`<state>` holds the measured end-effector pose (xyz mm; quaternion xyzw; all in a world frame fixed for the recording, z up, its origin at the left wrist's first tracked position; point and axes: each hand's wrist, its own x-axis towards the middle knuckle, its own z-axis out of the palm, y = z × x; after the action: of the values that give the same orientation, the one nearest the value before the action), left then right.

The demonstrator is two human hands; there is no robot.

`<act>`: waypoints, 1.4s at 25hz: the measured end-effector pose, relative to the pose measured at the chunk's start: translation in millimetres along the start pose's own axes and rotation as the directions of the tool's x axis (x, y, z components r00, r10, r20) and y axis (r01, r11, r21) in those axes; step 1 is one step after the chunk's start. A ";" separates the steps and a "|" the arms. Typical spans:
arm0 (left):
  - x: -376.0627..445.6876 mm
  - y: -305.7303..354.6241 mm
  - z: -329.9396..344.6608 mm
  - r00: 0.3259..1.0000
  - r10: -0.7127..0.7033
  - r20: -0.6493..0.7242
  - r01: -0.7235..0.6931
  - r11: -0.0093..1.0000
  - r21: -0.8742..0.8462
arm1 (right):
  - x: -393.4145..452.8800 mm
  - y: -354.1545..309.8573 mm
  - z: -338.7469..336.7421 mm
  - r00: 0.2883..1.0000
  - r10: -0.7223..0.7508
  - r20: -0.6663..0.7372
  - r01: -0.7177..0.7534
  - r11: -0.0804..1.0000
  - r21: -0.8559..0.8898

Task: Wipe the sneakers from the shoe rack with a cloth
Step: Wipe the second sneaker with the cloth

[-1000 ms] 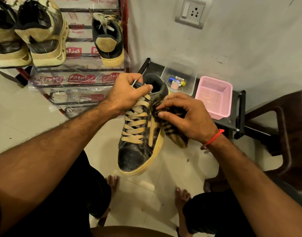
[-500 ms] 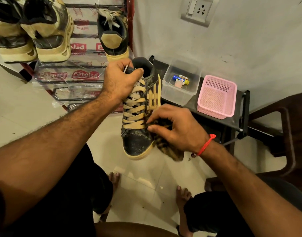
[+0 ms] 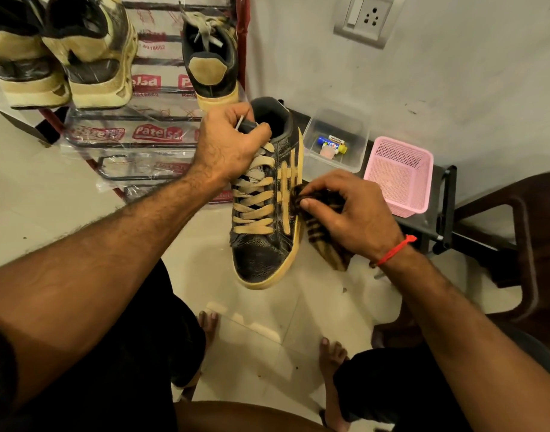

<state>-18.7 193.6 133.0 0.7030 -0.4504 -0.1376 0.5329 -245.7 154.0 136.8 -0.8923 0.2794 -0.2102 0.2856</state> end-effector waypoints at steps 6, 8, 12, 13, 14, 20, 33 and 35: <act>0.4 -0.5 -2.7 1.000 -0.018 -0.014 0.018 1.000 0.012 | -0.8 -9.5 4.9 0.976 -0.157 0.149 0.168 0.984 -0.062; -0.9 0.3 -2.0 0.999 -0.022 -0.037 0.023 1.000 0.015 | -2.8 -10.1 3.7 0.971 -0.158 0.179 0.175 0.981 -0.079; -5.3 3.3 0.7 0.999 -0.013 -0.037 0.015 0.998 0.060 | -3.9 -3.0 5.4 0.955 -0.049 0.293 0.120 0.966 -0.228; -4.2 3.4 -0.3 0.996 -0.046 -0.073 0.050 0.998 0.048 | 0.7 5.2 -1.5 0.976 0.035 0.216 0.037 0.946 -0.323; -1.4 3.6 -2.9 0.988 -0.102 -0.117 0.104 0.994 0.013 | 3.9 13.3 -9.3 0.989 0.107 0.106 -0.064 0.935 -0.349; 7.0 6.8 -11.2 0.911 -0.329 -0.247 0.289 0.940 -0.183 | -8.6 -23.1 -28.0 0.894 0.164 -0.417 -0.077 0.973 0.218; -36.4 51.6 -8.4 0.694 -0.596 0.403 0.687 0.716 -0.124 | -7.2 9.6 -43.8 0.673 0.321 -0.666 0.002 0.900 0.436; -42.8 55.9 -6.1 0.757 -0.509 0.410 0.580 0.812 -0.061 | -10.0 14.4 -44.1 0.677 0.306 -0.670 -0.020 0.917 0.398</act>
<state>-65.6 229.3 171.9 0.7116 -0.3037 -0.4598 0.4359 -282.3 133.1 158.6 -0.6409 0.4054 -0.5631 0.3283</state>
